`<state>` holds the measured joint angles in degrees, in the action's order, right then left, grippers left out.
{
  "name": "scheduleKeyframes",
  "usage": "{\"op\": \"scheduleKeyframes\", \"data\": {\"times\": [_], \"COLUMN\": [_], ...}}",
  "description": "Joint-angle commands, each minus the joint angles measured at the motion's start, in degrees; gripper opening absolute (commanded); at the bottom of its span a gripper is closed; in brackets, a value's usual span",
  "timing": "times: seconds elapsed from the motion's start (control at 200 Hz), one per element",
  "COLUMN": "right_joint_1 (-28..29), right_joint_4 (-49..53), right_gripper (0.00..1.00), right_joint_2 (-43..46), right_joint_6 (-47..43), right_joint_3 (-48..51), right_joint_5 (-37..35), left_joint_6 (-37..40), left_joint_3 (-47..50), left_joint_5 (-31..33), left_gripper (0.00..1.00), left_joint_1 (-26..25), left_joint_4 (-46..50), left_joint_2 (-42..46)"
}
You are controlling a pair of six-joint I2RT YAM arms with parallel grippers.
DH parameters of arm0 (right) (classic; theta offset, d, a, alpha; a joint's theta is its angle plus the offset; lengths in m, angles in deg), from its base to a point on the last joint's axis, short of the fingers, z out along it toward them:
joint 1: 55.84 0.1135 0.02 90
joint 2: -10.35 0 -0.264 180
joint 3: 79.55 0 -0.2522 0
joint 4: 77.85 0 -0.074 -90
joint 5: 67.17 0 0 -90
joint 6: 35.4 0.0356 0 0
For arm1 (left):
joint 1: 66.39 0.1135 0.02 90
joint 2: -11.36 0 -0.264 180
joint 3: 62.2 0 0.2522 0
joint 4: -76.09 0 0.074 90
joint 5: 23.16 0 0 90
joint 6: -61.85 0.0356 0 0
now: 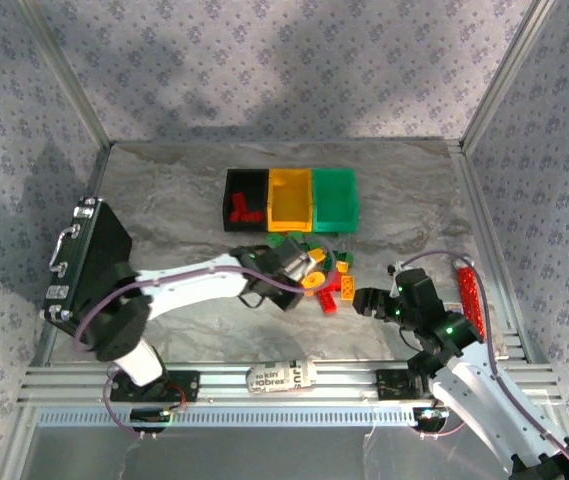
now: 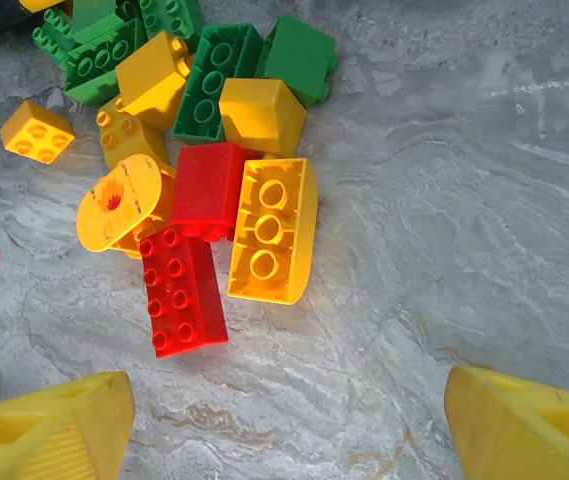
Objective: Sort the legos into containers by color
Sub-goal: Place the lego in the container.
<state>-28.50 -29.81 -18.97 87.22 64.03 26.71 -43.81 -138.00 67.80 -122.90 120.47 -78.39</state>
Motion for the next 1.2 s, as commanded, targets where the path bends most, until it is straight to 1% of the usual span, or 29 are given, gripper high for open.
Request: {"op": "scheduleKeyframes", "data": {"times": [0.0,0.075,0.145,0.24,0.33,0.5,0.7,0.83,0.855,0.86,0.87,0.885,0.89,0.895,0.915,0.959,0.969,1.009,1.069,1.194], "right_joint_1": [-0.3,-0.4,-0.4,-0.4,-0.5,-0.5,-0.6,-0.6,-0.6,-0.7,-0.6,-0.6,-0.6,-0.7,-0.6,-0.6,-0.6,-0.7,-0.8,-0.9], "right_joint_4": [1.1,0.9,0.6,0.4,0.4,0.7,0.4,0.5,0.5,0.5,0.6,0.5,0.5,0.4,0.4,0.4,0.4,0.4,0.4,0.4], "right_gripper": [0.83,0.83,0.83,0.83,0.83,0.83,0.83,0.83,0.83,0.83,0.83,0.83,0.83,0.83,0.83,0.83,0.82,0.83,0.83,0.83], "right_joint_2": [0.5,0.5,0.4,0.3,0.2,0.2,0.1,0.2,0.2,0.2,0.2,0.2,0.2,0.2,0.2,0.2,0.2,0.2,0.2,0.1], "right_joint_6": [0.9,1.0,1.1,1.3,1.4,1.3,1.2,1.0,1.0,1.0,1.0,1.0,1.0,1.0,1.0,0.9,1.0,1.0,0.9,0.8], "right_joint_3": [-0.4,0.0,0.1,0.4,0.4,0.4,0.6,0.6,0.7,0.7,0.6,0.7,0.6,0.6,0.7,0.7,0.8,0.9,0.9,1.0], "right_joint_5": [0.0,0.1,0.3,0.5,0.6,0.6,0.7,0.9,0.9,0.9,0.9,0.9,0.9,0.9,0.9,0.9,0.9,0.9,1.0,1.0], "left_joint_6": [-4.0,-6.1,-7.5,-8.1,-8.1,-7.7,-7.0,-6.7,-6.6,-6.6,-6.6,-6.6,-6.6,-6.6,-6.6,-6.7,-6.9,-7.1,-7.6,-8.0], "left_joint_3": [3.3,4.8,5.2,4.5,1.8,-6.0,-17.2,-26.3,-28.2,-28.5,-29.2,-30.0,-30.3,-30.6,-31.6,-32.2,-32.1,-31.0,-28.6,-24.8], "left_joint_5": [-1.0,-1.0,-2.2,-4.3,-5.6,-5.8,-6.9,-6.7,-7.0,-7.1,-7.1,-7.3,-7.3,-7.4,-7.5,-7.7,-7.7,-7.1,-6.8,-6.6], "left_gripper": [0.35,0.35,0.35,0.35,0.35,0.35,0.35,0.35,0.38,0.40,0.46,0.59,0.62,0.67,0.77,0.84,0.89,0.96,0.98,0.96], "left_joint_1": [6.2,11.8,17.2,23.8,28.3,32.6,33.5,34.3,34.5,34.5,34.5,34.5,34.5,34.5,34.4,34.2,34.0,33.7,33.4,32.0], "left_joint_4": [-4.2,-5.2,-5.6,-6.4,-6.9,-6.6,-4.5,0.1,1.3,1.5,2.0,2.6,2.8,3.0,3.6,3.7,3.4,2.0,-0.3,-1.2], "left_joint_2": [7.0,10.5,11.8,11.0,8.2,0.4,-10.0,-17.0,-18.2,-18.4,-18.7,-19.3,-19.5,-19.6,-20.0,-20.0,-19.8,-18.6,-16.2,-11.7]}}
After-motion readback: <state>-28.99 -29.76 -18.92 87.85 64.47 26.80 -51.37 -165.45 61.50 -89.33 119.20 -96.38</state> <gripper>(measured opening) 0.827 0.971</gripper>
